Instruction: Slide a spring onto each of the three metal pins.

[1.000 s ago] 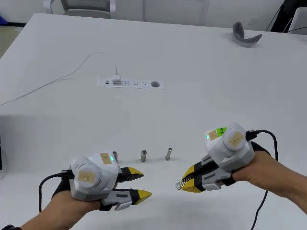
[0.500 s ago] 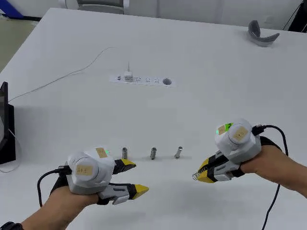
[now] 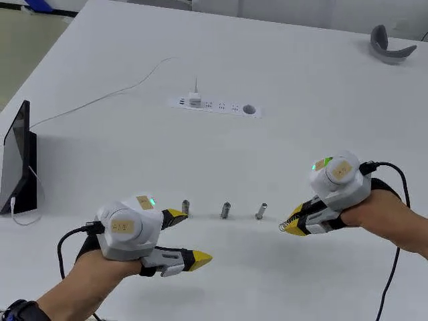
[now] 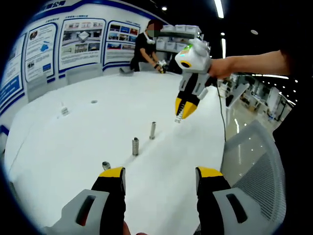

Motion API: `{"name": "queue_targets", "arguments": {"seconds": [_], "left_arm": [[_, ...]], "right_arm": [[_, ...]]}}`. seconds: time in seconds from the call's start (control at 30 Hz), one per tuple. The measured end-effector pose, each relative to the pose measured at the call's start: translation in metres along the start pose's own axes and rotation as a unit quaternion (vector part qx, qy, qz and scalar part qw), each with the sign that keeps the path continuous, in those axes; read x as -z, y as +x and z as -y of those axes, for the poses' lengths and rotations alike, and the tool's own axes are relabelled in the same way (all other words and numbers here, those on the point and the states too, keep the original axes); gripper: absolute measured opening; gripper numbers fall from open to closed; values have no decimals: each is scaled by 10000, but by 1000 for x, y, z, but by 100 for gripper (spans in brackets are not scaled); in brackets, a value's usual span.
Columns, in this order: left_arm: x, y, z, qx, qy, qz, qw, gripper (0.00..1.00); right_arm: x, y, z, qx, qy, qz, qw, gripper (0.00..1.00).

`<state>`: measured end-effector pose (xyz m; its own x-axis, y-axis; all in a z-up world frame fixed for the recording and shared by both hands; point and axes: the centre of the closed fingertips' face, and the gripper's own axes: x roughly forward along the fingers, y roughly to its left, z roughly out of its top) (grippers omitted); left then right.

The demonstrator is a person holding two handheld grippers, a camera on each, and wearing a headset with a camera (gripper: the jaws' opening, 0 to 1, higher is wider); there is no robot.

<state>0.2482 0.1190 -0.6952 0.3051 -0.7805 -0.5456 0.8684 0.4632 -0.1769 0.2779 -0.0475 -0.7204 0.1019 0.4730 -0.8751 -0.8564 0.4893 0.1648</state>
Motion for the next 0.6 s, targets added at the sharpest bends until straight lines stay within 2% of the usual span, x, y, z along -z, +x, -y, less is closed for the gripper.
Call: {"name": "queue_targets", "arguments": {"seconds": [0.33,0.6], "left_arm": [[15,-14,-13,-193,-225,-70,9995,65],[22,-24,-23,-395,-421,-9,9983,68]], "right_arm": [[-20,6,21,71,-141,-23,9999,13],[-29,15,29,42,-296,-161,9994,13]]}}
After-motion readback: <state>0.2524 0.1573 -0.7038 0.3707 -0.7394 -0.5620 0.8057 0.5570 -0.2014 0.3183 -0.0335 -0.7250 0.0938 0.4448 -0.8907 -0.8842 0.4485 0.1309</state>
